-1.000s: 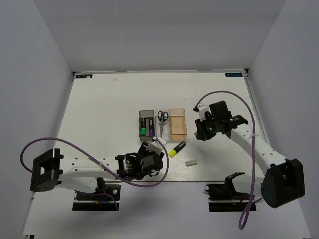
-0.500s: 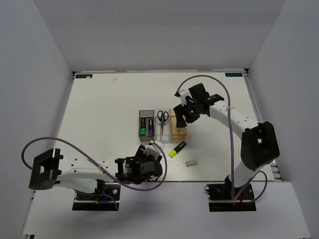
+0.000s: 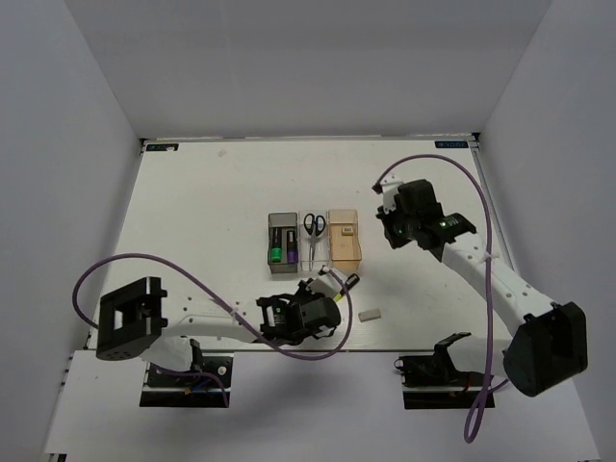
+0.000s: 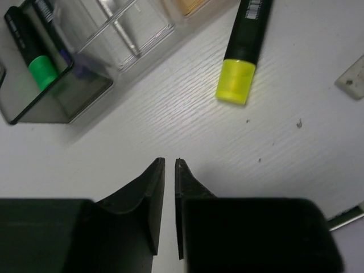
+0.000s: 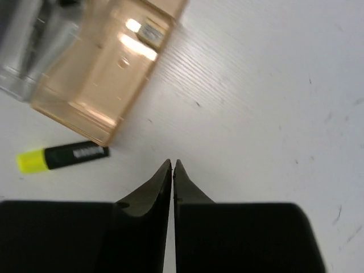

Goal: Sort the stationery into containers
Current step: Place the stationery into the container, then grab a piece of stationery with the right arm

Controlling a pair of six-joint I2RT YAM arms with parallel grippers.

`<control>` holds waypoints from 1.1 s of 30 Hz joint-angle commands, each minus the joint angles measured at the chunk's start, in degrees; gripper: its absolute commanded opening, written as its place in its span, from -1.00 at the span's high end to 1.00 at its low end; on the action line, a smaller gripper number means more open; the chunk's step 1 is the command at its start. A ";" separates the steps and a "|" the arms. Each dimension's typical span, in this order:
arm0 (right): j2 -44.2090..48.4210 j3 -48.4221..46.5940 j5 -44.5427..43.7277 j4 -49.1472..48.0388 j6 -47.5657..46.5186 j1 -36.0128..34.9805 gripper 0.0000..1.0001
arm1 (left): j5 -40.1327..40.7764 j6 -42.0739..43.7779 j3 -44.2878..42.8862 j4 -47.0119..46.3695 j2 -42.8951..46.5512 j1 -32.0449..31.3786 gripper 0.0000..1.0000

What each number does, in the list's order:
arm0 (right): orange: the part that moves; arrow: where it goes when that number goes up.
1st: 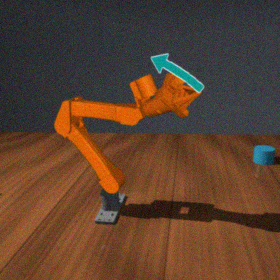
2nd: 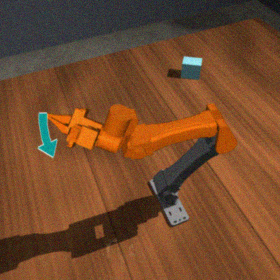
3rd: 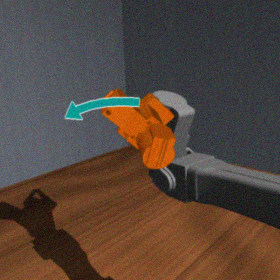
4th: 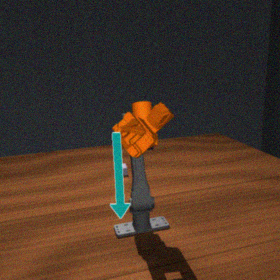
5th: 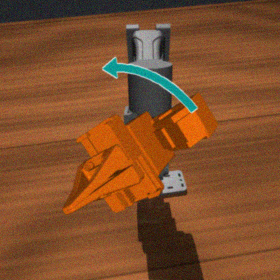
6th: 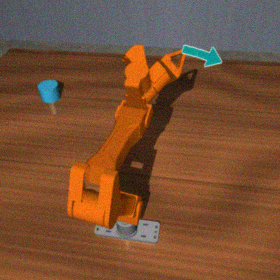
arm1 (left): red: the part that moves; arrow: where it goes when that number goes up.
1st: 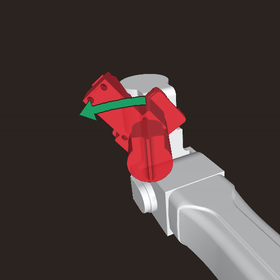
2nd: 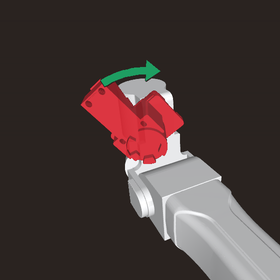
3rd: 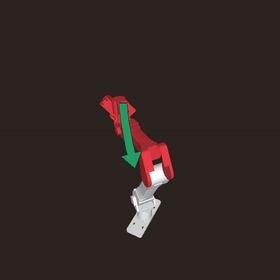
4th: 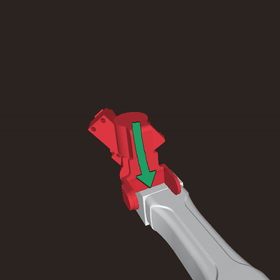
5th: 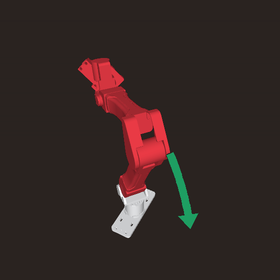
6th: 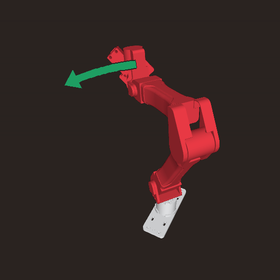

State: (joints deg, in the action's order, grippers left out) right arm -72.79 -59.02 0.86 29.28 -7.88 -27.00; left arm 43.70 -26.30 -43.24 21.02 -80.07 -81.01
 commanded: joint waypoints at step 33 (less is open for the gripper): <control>5.04 32.39 36.76 -4.23 -55.58 -0.76 -0.38 | 3.67 -11.66 11.60 7.37 23.64 -1.52 -0.39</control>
State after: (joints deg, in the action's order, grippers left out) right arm -65.95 -27.59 39.72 28.67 -59.90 -26.50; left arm 44.38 -35.33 -32.16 26.35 -58.63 -81.84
